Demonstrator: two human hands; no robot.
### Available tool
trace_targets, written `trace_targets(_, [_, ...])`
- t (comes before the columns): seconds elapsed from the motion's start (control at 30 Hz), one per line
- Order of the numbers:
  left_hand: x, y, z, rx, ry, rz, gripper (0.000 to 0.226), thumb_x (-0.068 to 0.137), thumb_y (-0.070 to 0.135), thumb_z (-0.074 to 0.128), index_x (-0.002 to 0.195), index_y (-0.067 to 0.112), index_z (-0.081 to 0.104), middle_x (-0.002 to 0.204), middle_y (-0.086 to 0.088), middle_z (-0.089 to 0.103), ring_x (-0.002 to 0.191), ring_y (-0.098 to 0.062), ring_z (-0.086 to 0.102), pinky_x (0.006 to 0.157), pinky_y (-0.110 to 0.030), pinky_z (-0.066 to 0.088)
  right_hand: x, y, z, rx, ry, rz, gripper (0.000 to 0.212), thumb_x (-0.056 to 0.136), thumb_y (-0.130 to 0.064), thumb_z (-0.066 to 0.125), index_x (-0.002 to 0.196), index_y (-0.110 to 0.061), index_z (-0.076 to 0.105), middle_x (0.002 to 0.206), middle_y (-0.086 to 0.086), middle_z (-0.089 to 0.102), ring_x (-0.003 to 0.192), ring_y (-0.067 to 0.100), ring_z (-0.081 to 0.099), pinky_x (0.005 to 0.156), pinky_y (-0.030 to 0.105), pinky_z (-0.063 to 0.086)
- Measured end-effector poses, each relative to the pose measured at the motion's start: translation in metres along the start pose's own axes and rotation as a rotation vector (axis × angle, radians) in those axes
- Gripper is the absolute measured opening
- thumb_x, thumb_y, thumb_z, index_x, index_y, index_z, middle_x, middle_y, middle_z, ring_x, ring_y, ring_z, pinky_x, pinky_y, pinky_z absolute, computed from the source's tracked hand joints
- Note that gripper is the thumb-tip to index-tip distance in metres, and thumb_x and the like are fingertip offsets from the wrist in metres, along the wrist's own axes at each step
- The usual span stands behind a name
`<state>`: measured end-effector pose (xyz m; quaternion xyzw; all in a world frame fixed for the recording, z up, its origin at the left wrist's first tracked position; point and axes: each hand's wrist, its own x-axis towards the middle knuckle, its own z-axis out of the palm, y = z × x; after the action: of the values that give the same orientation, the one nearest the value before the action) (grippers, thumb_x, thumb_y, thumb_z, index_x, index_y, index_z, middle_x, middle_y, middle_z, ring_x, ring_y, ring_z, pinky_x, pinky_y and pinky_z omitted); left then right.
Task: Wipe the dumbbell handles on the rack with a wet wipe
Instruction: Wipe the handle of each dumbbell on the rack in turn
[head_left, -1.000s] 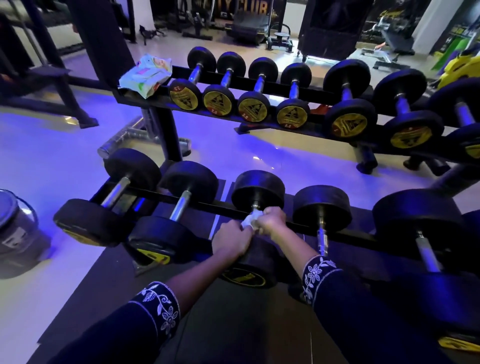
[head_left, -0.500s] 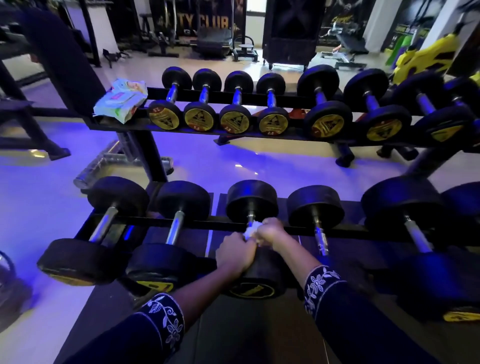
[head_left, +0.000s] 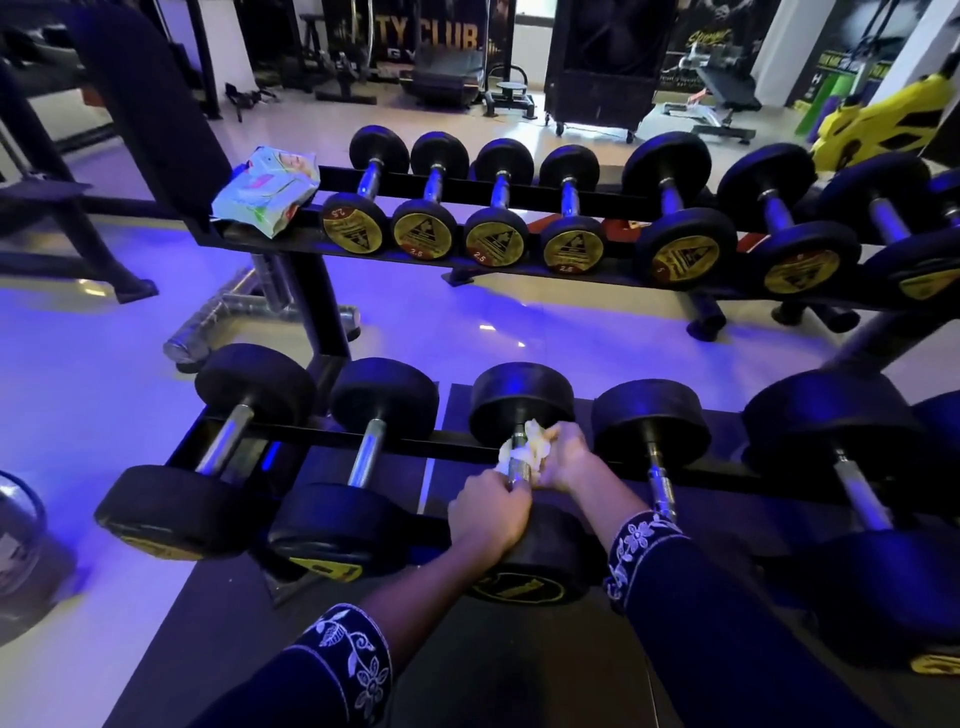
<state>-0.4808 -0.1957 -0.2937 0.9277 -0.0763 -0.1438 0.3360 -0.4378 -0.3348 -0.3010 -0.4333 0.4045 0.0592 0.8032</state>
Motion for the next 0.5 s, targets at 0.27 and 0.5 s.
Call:
trace_targets(0.27, [0.002,0.002,0.003,-0.024,0.011,-0.05,0.039,0.086,0.046,0.051,0.093,0.011,0.069,0.098,-0.009,0.069,0.095,-0.031,0.064,0.082,-0.037,0.05,0.019,0.032,-0.026,-0.186,-0.097,-0.034,0.032,0.058,-0.018,0.035,0.078,-0.004,0.055,0.07,0.014,0.062,0.058,0.026,0.061,0.058,0.026,0.049])
trace_targets(0.5, [-0.001,0.002,0.0,-0.078,0.012,-0.07,0.036,0.085,0.043,0.052,0.08,0.01,0.064,0.093,-0.012,0.068,0.091,-0.034,0.063,0.075,-0.037,0.046,0.009,0.009,0.007,0.024,-0.005,-0.028,0.026,0.077,-0.017,0.03,0.067,-0.006,0.052,0.062,0.013,0.054,0.061,0.026,0.051,0.066,0.031,0.045])
